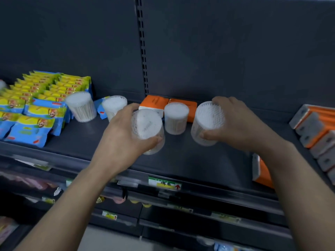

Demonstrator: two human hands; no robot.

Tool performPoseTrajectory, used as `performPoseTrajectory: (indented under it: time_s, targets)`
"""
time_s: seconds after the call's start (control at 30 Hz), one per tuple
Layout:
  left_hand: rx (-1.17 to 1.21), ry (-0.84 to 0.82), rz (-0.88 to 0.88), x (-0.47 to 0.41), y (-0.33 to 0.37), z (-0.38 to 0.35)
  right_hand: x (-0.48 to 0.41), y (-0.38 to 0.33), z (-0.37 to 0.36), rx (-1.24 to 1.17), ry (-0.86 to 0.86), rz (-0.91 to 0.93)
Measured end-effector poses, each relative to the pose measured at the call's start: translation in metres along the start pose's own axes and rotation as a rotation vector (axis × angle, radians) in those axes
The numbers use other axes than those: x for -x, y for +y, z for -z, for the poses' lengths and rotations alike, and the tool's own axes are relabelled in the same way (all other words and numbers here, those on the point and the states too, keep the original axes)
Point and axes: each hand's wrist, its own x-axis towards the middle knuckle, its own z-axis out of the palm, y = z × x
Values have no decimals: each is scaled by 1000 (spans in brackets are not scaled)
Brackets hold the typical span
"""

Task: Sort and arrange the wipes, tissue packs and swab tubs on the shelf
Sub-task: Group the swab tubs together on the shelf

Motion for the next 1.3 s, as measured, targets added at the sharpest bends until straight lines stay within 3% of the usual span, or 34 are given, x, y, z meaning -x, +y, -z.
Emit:
performPoseTrajectory:
  time_s: [0.17,0.43,0.67,1.3]
  targets:
    - [-25,71,13,-23,-2,-1,-22,2,8,-14,83,17]
    - [-57,96,19,-49,-13,-3,-59,4,7,-7,73,48]
    - [-83,-72,-18,-60,-23,-12,-58,1,-2,32,-42,-21]
    - [-14,-456,-251,-58,-75,27,-4,-81,-54,41,-48,-349]
